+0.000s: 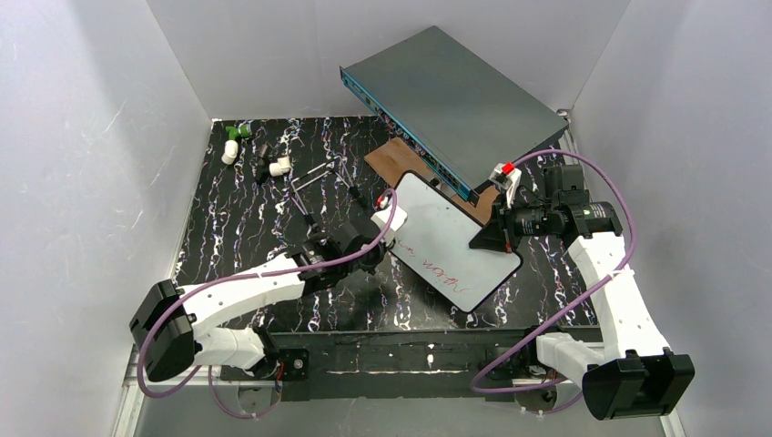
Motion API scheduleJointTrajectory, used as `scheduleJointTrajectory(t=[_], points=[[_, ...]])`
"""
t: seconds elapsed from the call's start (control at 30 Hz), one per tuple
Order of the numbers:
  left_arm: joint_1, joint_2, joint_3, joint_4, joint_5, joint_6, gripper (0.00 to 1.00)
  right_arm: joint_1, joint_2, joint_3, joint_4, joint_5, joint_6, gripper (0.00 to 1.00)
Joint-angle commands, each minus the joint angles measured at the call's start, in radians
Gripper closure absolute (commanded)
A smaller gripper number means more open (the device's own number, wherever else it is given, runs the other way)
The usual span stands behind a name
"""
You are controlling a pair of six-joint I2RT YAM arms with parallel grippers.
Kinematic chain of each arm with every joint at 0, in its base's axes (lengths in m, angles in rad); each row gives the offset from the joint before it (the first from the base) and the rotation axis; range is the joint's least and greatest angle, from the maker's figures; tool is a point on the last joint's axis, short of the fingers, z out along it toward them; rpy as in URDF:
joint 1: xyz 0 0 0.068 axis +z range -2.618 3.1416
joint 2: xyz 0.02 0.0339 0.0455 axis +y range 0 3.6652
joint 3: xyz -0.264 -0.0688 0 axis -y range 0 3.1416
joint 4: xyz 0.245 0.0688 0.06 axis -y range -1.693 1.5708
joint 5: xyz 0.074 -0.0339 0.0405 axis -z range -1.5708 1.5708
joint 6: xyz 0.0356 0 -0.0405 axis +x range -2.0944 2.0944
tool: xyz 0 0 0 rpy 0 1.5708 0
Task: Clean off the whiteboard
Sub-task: Erase the whiteboard using the whiteboard.
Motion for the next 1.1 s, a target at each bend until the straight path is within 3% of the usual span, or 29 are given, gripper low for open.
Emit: scheduleJointTrajectory(t=[0.0, 0.53, 0.9, 1.07], points=[[0.008, -0.003, -0.082, -0.012, -0.004, -0.041, 1.00, 0.007, -0.025, 0.007, 0.016, -0.166, -0.003, 0.99], [0.009, 0.050, 0.150, -0.042, -0.004, 0.072, 1.00, 0.006, -0.020, 0.011, 0.012, -0.167, -0.002, 0.99], [0.014, 0.054, -0.004, -0.013, 0.023, -0.008, 1.00, 0.007, -0.022, 0.003, 0.015, -0.172, -0.002, 0.99], [0.014, 0.058, 0.005, -0.009, 0.027, -0.001, 1.00, 0.007, -0.014, 0.005, 0.017, -0.177, -0.001, 0.99]])
